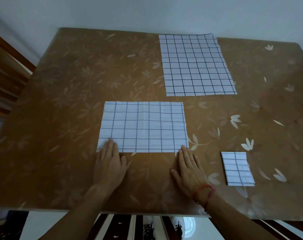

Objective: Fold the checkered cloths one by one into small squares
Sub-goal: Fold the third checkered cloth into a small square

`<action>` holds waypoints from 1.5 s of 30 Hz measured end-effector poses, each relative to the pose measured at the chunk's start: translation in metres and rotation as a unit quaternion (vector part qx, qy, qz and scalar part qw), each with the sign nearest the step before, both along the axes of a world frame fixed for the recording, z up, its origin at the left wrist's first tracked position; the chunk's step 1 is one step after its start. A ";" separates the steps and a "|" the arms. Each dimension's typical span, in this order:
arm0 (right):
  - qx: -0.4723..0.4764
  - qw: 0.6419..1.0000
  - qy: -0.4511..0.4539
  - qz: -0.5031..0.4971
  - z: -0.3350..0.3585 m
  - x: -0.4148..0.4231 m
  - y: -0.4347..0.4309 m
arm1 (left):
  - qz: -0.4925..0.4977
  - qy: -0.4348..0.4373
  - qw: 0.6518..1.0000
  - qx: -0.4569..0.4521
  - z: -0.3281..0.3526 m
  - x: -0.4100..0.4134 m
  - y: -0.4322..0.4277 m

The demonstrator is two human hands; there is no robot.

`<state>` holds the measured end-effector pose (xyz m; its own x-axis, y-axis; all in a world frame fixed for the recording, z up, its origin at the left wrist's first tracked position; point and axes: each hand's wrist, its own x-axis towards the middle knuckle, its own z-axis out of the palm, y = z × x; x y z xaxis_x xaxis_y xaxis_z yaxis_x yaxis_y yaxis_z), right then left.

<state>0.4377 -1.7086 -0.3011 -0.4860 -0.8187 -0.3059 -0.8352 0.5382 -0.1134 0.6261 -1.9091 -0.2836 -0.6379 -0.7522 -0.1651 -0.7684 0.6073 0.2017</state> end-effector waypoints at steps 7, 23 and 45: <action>-0.011 1.000 -0.012 -0.025 0.005 -0.002 -0.006 | -0.072 0.038 0.996 0.021 -0.004 -0.079 0.019; -0.210 0.840 -0.287 -0.410 0.040 -0.097 -0.096 | -0.072 0.024 0.997 0.027 -0.024 -0.095 0.010; -0.251 0.724 -0.419 -0.488 0.030 -0.105 -0.103 | -0.126 0.087 0.987 0.043 -0.017 -0.084 0.006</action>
